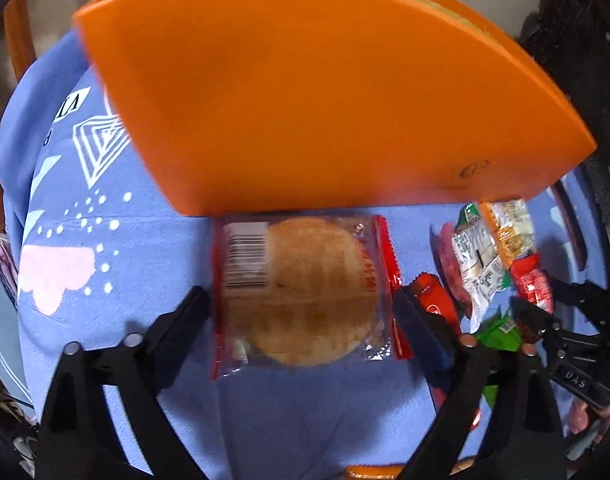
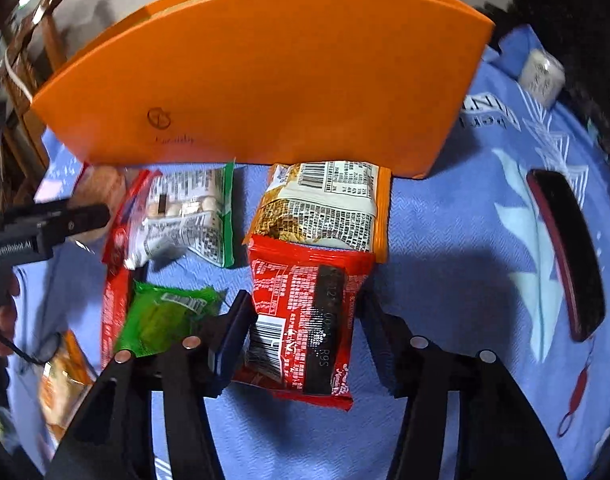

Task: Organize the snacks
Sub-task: 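Grasp the red chocolate pack with the right gripper while the left gripper grasps the round biscuit pack, then carry both packs over the orange box and open both grippers to drop them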

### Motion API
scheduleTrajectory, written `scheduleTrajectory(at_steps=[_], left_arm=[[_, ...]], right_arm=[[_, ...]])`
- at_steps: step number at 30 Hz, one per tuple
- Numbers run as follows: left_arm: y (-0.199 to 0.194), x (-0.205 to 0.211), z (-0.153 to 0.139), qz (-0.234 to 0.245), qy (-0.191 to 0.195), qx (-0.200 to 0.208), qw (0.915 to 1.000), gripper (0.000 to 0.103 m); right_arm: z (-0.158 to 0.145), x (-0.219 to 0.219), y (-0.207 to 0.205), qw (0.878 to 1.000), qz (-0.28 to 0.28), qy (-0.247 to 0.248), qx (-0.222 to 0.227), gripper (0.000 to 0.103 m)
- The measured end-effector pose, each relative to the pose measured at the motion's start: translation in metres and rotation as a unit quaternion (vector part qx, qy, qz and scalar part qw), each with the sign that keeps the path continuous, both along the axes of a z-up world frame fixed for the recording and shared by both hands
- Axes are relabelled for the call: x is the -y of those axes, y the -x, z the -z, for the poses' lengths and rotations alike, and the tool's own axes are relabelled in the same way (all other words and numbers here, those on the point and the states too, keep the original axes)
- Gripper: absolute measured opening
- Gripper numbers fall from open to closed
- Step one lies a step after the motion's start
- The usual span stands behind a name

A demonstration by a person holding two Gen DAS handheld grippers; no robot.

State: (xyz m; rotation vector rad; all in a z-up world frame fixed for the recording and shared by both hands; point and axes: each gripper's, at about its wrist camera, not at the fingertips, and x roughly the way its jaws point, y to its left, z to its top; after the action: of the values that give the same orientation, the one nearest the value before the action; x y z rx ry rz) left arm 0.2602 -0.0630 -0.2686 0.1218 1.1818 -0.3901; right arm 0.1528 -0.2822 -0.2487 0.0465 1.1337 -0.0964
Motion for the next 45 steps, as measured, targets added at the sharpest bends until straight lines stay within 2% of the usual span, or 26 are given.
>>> scheduleTrajectory(at_steps=[2, 4, 6, 8, 13, 18, 22, 26, 30, 35, 40, 45], left_arm=[[0.006, 0.007, 0.002, 0.012, -0.025, 0.022, 0.9994, 0.093], [0.010, 0.006, 0.001, 0.004, -0.033, 0.038, 0.9987, 0.084], [0.010, 0.001, -0.003, -0.007, -0.026, 0.040, 0.9988, 0.072], [0.010, -0.004, -0.006, -0.016, -0.020, 0.040, 0.9989, 0.066], [0.027, -0.018, -0.023, -0.029, -0.004, 0.054, 0.9981, 0.065], [0.056, -0.035, -0.056, -0.033, 0.018, 0.081, 0.9960, 0.065], [0.081, -0.034, -0.095, -0.026, 0.032, 0.119, 0.9920, 0.065], [0.087, -0.029, -0.137, -0.017, 0.039, 0.156, 0.9868, 0.065], [0.071, -0.018, -0.180, -0.017, 0.055, 0.188, 0.9804, 0.065], [0.040, 0.003, -0.218, -0.015, 0.058, 0.217, 0.9743, 0.065], [0.009, 0.024, -0.236, -0.013, 0.047, 0.229, 0.9722, 0.065], [-0.022, 0.038, -0.229, -0.015, 0.035, 0.220, 0.9748, 0.065]], right_arm=[[0.000, 0.002, 0.000, 1.000, -0.001, -0.005, 0.001, 0.044], [0.000, 0.002, 0.001, 1.000, -0.007, 0.001, 0.001, 0.043], [-0.003, 0.003, 0.005, 1.000, -0.004, -0.003, 0.006, 0.043], [-0.010, 0.005, 0.010, 1.000, 0.001, -0.006, 0.020, 0.043], [-0.035, 0.012, 0.029, 0.999, 0.004, -0.010, 0.053, 0.043], [-0.066, 0.012, 0.047, 0.994, 0.002, -0.024, 0.102, 0.043], [-0.098, 0.009, 0.053, 0.989, -0.011, -0.020, 0.146, 0.043], [-0.127, 0.009, 0.052, 0.983, -0.017, -0.023, 0.179, 0.043], [-0.156, 0.007, 0.042, 0.977, -0.021, -0.023, 0.212, 0.043], [-0.187, 0.011, 0.019, 0.969, -0.023, -0.020, 0.246, 0.043], [-0.204, 0.022, -0.013, 0.964, -0.023, -0.015, 0.264, 0.044], [-0.206, 0.028, -0.041, 0.965, -0.018, -0.016, 0.260, 0.044]])
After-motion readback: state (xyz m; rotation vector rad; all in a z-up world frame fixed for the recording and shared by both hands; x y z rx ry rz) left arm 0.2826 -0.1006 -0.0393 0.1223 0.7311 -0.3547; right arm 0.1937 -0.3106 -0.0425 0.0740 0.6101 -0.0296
